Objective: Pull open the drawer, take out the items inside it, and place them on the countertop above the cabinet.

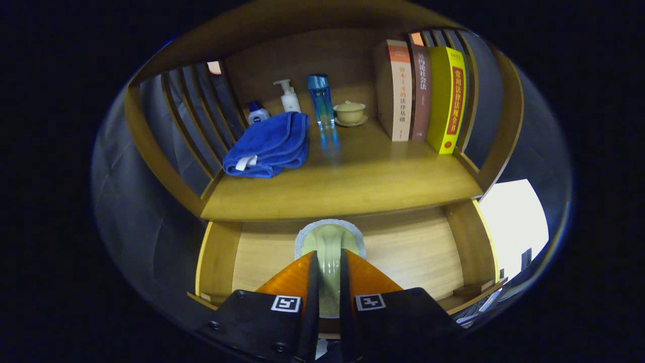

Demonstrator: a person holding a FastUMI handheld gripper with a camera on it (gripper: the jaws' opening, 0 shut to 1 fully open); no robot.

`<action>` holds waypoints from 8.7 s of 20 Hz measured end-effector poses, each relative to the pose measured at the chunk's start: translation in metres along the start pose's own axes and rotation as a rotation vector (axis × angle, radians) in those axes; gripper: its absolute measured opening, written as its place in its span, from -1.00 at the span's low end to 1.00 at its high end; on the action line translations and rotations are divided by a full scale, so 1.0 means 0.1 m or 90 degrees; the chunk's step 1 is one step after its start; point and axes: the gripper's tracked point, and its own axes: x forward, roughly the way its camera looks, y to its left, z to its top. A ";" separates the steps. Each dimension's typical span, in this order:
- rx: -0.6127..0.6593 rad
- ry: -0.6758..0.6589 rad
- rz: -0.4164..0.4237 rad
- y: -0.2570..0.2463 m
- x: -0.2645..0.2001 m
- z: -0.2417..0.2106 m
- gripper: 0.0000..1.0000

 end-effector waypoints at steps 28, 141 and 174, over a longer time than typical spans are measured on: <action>-0.029 0.002 -0.044 -0.15 1.43 1.08 -0.48; -0.097 -0.238 -0.076 -0.02 0.90 -0.61 0.98; -0.105 -0.402 -0.055 0.36 -1.44 0.77 0.97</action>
